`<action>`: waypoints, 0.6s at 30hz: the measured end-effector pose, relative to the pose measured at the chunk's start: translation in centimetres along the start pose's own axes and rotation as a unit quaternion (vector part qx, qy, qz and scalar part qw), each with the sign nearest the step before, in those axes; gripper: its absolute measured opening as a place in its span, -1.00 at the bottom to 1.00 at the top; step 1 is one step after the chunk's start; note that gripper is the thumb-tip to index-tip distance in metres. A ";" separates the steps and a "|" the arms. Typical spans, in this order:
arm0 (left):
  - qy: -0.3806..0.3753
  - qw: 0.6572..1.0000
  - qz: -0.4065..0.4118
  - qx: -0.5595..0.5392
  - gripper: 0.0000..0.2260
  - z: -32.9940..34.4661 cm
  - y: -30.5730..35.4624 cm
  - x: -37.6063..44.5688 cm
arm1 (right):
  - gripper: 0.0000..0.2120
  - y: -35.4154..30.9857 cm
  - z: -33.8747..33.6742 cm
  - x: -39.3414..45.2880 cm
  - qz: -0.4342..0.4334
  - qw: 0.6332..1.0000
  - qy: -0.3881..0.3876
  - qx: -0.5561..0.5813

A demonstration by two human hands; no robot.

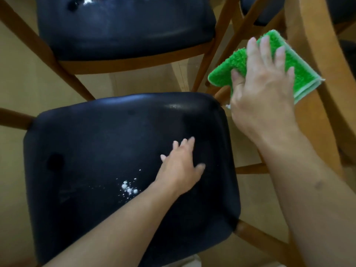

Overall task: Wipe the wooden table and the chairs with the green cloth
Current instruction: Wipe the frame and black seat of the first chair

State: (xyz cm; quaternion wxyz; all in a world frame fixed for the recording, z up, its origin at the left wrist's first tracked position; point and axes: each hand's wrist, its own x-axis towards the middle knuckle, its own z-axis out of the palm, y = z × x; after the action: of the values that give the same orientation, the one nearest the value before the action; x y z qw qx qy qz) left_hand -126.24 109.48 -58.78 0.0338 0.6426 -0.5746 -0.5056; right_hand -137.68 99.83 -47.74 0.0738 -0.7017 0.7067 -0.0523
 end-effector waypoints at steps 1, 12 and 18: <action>0.032 0.989 -0.008 -0.145 -0.29 -1.1 0.0 -0.2 | -0.45 -0.4 0.3 -0.8 0.000 1.000 0.005 0.009; 0.023 0.918 -0.006 -0.395 -0.83 -5.6 -2.7 -0.2 | -0.73 -3.8 9.0 -7.8 0.225 0.889 -0.152 0.368; 0.067 0.903 0.031 -0.424 -0.91 -7.6 -2.9 -0.8 | -0.70 -5.3 8.6 -7.4 0.177 0.929 -0.043 0.323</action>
State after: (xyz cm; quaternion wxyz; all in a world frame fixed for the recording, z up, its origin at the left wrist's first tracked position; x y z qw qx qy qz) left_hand -118.85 106.99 -56.38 0.3570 0.5818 -0.3222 -0.6559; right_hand -130.94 107.46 -55.07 0.3350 -0.5052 0.7601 -0.2339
